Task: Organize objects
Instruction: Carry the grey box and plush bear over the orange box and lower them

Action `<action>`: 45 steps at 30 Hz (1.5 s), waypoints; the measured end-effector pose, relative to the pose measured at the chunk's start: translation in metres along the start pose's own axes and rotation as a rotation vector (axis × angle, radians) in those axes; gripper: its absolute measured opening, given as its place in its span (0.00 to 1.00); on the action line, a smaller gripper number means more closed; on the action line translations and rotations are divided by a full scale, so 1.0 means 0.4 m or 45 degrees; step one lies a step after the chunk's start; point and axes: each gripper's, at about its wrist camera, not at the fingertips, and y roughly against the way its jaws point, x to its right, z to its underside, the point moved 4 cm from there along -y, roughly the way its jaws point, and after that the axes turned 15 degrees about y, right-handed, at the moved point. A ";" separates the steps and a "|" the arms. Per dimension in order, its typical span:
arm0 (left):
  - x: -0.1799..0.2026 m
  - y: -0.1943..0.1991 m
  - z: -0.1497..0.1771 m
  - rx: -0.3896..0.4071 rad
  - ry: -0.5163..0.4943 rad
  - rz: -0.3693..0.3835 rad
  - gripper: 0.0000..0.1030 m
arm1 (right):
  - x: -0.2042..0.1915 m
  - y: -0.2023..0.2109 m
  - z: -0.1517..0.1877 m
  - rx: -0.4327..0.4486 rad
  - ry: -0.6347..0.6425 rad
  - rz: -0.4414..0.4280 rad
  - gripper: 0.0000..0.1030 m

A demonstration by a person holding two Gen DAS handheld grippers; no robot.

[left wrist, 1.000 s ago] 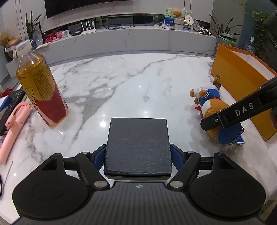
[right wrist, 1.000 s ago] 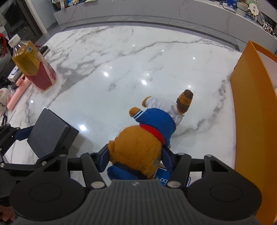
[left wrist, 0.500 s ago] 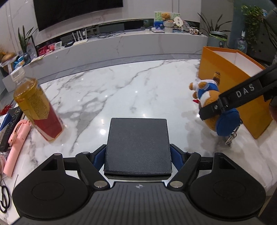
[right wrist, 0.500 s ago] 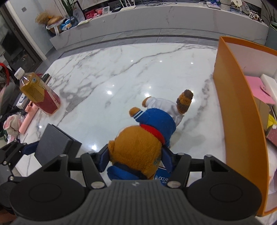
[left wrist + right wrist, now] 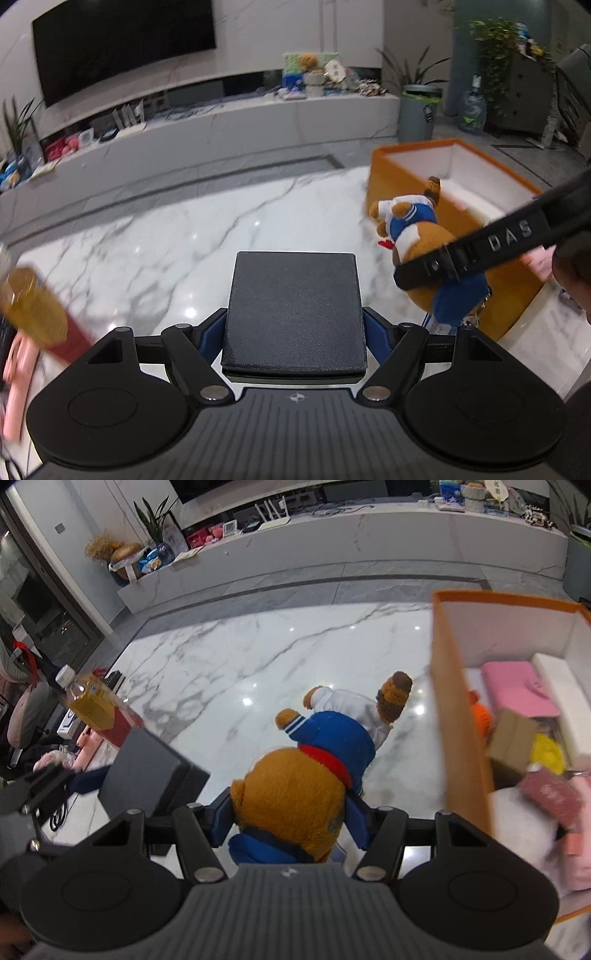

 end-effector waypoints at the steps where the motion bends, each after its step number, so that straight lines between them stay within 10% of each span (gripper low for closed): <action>1: 0.015 -0.003 -0.011 0.007 -0.013 0.012 0.85 | 0.012 0.016 -0.001 0.009 -0.002 0.007 0.61; 23: 0.408 -0.189 -0.176 0.069 -0.204 0.252 0.85 | 0.318 0.299 -0.013 0.025 0.039 0.396 0.61; 45: 0.472 -0.463 -0.155 -0.054 -0.362 0.110 0.85 | 0.508 0.112 0.090 -0.275 0.055 0.527 0.61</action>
